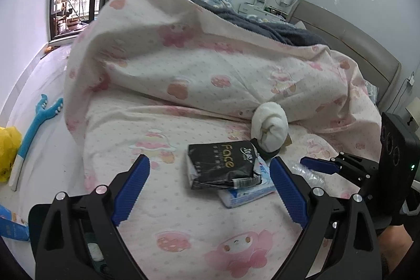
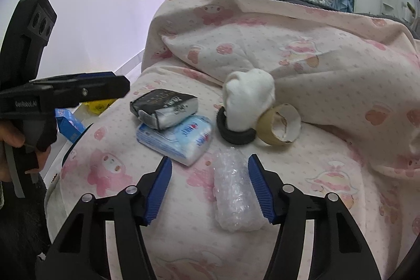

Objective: Collect trash
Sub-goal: 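Grasp the clear bubble wrap with the right tool while the left tool grasps the black Face tissue pack, then carry the bubble wrap and black tissue pack with both tools to the green bin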

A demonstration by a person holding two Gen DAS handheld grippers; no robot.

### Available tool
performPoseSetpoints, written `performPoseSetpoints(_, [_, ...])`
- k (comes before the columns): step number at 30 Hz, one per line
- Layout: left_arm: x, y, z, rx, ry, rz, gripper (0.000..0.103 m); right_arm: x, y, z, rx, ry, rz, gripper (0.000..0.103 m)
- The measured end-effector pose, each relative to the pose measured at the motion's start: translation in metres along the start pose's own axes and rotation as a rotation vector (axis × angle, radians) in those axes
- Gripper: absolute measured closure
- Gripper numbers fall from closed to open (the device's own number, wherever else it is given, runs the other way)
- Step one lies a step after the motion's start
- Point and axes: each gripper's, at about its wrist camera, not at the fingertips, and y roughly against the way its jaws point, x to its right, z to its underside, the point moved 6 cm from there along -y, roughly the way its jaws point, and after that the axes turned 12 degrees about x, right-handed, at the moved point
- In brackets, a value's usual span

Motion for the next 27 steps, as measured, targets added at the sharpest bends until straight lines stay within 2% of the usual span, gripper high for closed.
performPoseSetpoints(6, [0.009, -0.014, 0.007, -0.017, -0.024, 0.014, 0.009, 0.018, -0.002, 0.007, -0.027, -0.015, 0.034, 0.049])
performPoseSetpoints(9, [0.014, -0.02, 0.01, -0.024, -0.031, 0.021, 0.009, 0.027, -0.005, 0.011, -0.044, -0.027, 0.048, 0.058])
performPoseSetpoints(11, [0.015, -0.023, 0.011, -0.027, -0.034, 0.022, 0.009, 0.03, -0.006, 0.014, -0.056, -0.026, 0.059, 0.069])
performPoseSetpoints(14, [0.017, -0.029, 0.013, -0.032, -0.03, 0.024, 0.01, 0.035, -0.007, 0.016, -0.068, -0.032, 0.073, 0.071])
performPoseSetpoints(16, [0.018, -0.033, 0.015, -0.04, -0.031, 0.026, 0.015, 0.036, -0.007, 0.015, -0.067, -0.034, 0.079, 0.071])
performPoseSetpoints(27, [0.013, -0.044, 0.024, -0.067, -0.028, 0.012, 0.027, 0.035, 0.008, -0.007, -0.01, -0.091, 0.078, 0.071])
